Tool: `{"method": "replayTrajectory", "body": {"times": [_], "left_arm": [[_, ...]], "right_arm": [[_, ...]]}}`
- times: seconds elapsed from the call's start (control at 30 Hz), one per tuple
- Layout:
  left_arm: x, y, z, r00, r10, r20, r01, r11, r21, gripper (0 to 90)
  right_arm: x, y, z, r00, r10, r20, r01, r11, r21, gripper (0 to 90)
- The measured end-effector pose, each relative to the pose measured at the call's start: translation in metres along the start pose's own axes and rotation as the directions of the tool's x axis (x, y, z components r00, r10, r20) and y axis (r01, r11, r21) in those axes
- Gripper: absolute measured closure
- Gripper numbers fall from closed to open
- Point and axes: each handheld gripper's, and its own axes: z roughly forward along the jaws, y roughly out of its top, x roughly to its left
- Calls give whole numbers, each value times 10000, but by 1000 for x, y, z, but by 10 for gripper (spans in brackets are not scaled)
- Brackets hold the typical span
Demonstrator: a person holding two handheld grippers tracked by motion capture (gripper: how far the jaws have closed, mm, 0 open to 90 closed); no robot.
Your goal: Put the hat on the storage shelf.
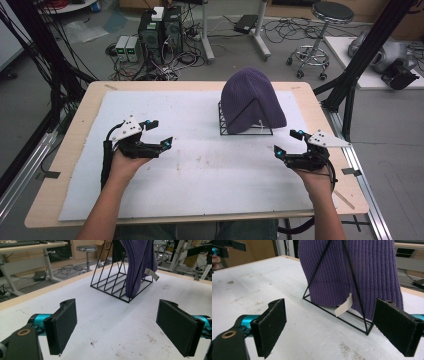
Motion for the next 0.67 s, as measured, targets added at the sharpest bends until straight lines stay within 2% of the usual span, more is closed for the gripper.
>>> {"method": "replayTrajectory", "body": {"times": [0.33,0.5,0.67], "left_arm": [[1,-1,0,10000,-51,-39,51,9999,92,173],[0,0,0,9996,-285,33,285,9996,93,171],[0,-2,-2,9997,-246,16,245,9986,467,163]], "right_arm": [[2,0,4,10000,-54,-23,54,9999,105,114],[4,1,4,9998,-192,-35,192,9998,111,114],[12,4,8,9990,-426,-95,428,9987,284,114]]}}
